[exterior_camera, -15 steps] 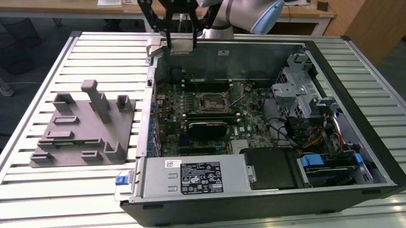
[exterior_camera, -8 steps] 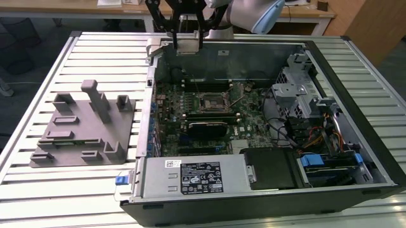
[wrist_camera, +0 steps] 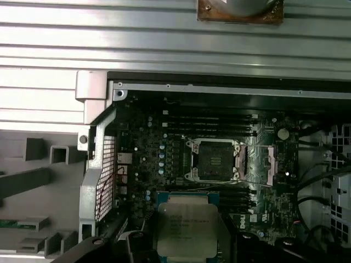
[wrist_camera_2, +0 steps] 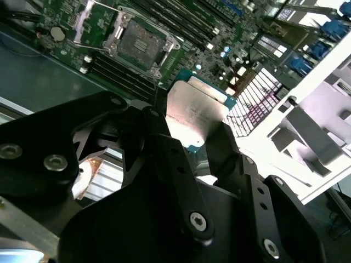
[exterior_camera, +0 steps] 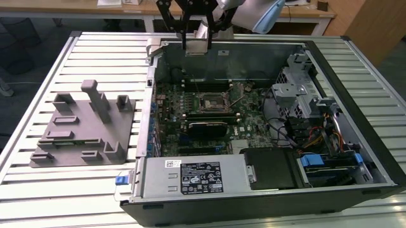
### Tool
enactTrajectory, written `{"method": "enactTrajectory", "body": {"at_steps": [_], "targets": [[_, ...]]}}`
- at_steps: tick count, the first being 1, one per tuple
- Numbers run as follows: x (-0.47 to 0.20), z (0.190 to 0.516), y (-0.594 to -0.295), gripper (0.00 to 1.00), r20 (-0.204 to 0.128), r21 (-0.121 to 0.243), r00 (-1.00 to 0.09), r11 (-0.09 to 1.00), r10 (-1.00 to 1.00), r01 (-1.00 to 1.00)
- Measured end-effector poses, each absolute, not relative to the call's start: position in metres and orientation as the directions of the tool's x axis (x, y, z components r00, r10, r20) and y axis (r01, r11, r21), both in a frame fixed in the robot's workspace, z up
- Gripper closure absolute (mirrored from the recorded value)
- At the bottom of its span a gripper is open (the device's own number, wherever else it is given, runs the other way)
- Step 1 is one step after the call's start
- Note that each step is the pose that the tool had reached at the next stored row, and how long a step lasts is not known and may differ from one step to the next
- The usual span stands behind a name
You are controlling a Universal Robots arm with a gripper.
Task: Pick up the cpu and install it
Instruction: 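Pick up the cpu and move it towards the insertion slot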
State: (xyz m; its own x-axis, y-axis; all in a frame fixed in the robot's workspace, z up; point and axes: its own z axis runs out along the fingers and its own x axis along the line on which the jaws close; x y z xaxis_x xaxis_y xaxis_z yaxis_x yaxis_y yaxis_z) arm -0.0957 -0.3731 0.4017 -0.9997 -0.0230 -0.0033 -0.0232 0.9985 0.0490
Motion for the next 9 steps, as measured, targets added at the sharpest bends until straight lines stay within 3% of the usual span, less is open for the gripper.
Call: {"method": "enactTrajectory", "body": {"at_steps": [9], "targets": [[-0.073,0.400,-0.373,0.47,-0.003,0.049,-1.000,0.999,-0.023,-0.023]]}}
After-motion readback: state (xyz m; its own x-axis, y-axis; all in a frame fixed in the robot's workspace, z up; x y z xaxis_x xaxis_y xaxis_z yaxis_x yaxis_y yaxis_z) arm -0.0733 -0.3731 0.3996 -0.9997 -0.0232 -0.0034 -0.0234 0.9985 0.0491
